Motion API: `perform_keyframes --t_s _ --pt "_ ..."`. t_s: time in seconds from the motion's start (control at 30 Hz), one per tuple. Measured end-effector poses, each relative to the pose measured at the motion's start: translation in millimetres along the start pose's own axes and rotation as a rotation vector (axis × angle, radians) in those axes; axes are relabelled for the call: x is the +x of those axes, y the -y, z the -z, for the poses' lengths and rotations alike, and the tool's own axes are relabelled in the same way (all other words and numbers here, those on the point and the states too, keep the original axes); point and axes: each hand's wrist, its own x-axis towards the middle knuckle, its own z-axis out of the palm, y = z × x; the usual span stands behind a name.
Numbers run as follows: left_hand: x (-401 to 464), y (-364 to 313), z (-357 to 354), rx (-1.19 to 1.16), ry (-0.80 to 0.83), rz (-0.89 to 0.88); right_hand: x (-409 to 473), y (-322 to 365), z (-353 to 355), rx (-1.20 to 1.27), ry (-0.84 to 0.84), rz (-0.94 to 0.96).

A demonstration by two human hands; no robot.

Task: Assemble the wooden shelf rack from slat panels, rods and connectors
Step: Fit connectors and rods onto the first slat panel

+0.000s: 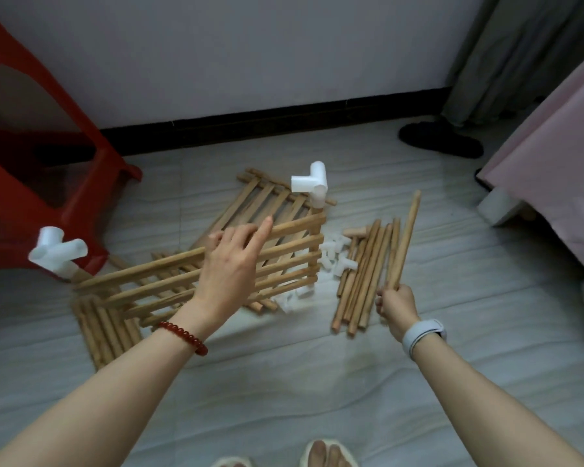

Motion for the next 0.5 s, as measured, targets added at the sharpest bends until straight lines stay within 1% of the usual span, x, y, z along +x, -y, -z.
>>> perform_keyframes --t_s 0.07,0.17,0.23,0.27,0.37,0.43,0.5 --pt "-5.9 8.4 12.7 0.030 0.078 -0.003 -28.1 25.8 1.0 0.021 0.041 0.222" --pt "-20.1 26.1 33.3 0.147 0.136 0.084 -77.2 66.0 -1.3 0.062 0.053 0.576" --pt "-31.4 38.5 50.1 0.206 0.179 0.153 -113.4 92.2 -6.7 0.082 0.072 0.761" --pt "-37.1 45.6 59.8 0.256 0.199 0.177 -130.5 104.9 -11.3 0.102 0.100 0.816" --pt "-52.8 65.3 84.1 0.439 0.267 0.227 -166.0 133.2 -28.6 0.102 0.189 0.882" --pt "-60.3 75.6 99.8 0.528 0.324 0.298 -179.8 145.1 -41.8 0.050 0.303 0.885" --pt "-68.5 91.1 111.2 0.490 0.312 0.331 -191.1 152.5 -58.1 -0.035 0.440 0.823"
